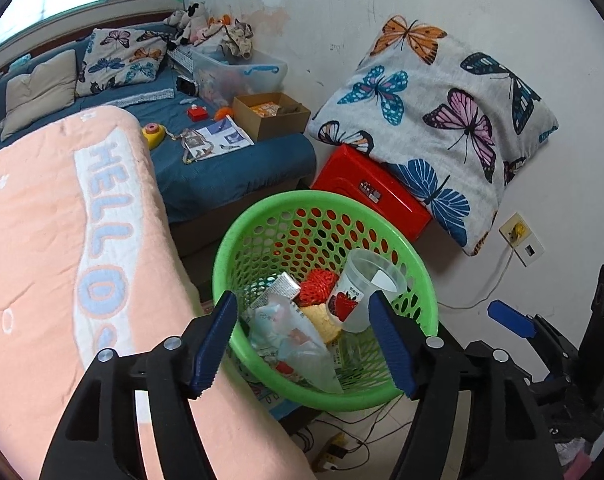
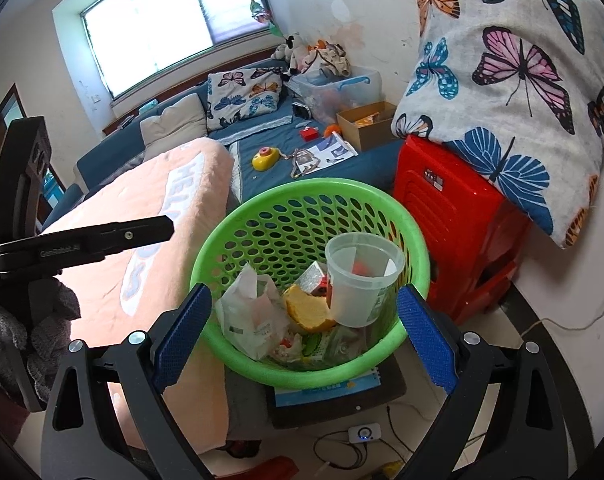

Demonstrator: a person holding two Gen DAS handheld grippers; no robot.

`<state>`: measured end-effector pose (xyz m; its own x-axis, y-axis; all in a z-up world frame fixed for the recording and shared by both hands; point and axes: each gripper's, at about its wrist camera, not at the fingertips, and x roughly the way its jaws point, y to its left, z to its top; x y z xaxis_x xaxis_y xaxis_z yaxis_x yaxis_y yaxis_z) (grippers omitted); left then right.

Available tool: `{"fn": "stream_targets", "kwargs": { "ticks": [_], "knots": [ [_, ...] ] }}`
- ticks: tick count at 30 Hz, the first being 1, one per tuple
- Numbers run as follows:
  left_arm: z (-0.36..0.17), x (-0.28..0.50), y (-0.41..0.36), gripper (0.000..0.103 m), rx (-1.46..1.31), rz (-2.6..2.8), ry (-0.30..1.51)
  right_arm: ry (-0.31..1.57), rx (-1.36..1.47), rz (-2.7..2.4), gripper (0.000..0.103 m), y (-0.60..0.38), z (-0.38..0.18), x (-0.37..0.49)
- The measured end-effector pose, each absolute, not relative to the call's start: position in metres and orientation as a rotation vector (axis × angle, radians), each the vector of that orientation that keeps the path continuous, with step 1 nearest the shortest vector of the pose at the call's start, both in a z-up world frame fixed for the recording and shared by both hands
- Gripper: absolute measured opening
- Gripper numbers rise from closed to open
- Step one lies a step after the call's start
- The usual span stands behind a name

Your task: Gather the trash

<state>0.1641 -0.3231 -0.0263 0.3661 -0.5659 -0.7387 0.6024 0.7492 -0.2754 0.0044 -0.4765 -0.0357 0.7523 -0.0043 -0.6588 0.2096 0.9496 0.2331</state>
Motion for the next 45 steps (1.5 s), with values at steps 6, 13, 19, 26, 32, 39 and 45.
{"fn": "stream_targets", "kwargs": {
  "ticks": [6,13,19,26,32,39,45],
  "knots": [
    [-0.019,0.157,-0.294,0.078,0.031,-0.713,0.883,0.703,0.298,-0.094,0.093,-0.461,-0.033,0.004],
    [-0.009,0.148,-0.246,0.085,0.019,-0.642,0.828,0.685,0.255,-0.064,0.093,-0.430,-0.026,0.008],
    [-0.003,0.141,-0.195,0.091,0.009,-0.562,0.799,0.670,0.226,-0.025,0.094,-0.395,-0.021,0.013],
    [0.002,0.129,-0.135,0.094,0.009,-0.454,0.758,0.649,0.214,0.014,0.094,-0.359,-0.014,0.015],
    [0.000,0.115,-0.094,0.094,0.023,-0.375,0.737,0.636,0.199,0.034,0.095,-0.333,-0.010,0.014],
    [0.001,0.097,-0.056,0.094,0.004,-0.291,0.695,0.610,0.160,0.059,0.098,-0.309,-0.007,0.011],
    [0.004,0.081,-0.029,0.094,-0.009,-0.228,0.655,0.598,0.163,0.098,0.098,-0.290,-0.008,0.012]
  ]
}}
